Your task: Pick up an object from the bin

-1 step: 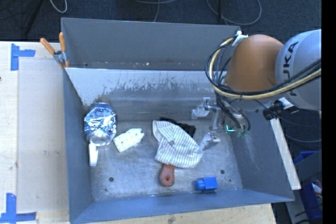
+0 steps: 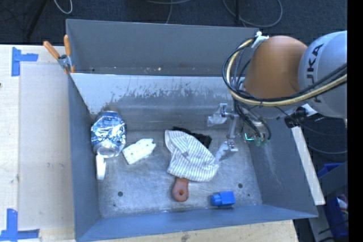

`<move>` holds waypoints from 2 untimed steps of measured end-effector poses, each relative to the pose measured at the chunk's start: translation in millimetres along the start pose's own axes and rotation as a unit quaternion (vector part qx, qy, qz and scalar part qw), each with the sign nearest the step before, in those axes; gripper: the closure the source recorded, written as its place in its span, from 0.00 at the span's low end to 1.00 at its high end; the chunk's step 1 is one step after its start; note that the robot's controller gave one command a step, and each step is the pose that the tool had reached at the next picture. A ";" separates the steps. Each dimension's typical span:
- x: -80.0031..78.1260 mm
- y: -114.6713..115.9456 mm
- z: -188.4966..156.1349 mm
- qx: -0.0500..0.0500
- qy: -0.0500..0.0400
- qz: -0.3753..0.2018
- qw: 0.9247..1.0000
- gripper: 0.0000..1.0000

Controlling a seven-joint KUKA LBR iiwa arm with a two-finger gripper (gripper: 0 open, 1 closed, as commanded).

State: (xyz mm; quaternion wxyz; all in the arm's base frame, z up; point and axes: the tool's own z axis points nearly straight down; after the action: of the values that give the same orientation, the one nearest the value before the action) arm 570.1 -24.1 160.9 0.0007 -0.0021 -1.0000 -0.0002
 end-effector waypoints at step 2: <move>-42.4 67.2 76.7 0.000 -0.021 -0.062 0.998 1.00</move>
Offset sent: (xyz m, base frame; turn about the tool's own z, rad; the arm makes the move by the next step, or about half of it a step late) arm 0.0000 0.0000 0.0000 0.0000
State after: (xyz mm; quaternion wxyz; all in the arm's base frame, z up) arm 612.7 42.9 84.1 -0.0205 0.0602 -0.9980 0.0000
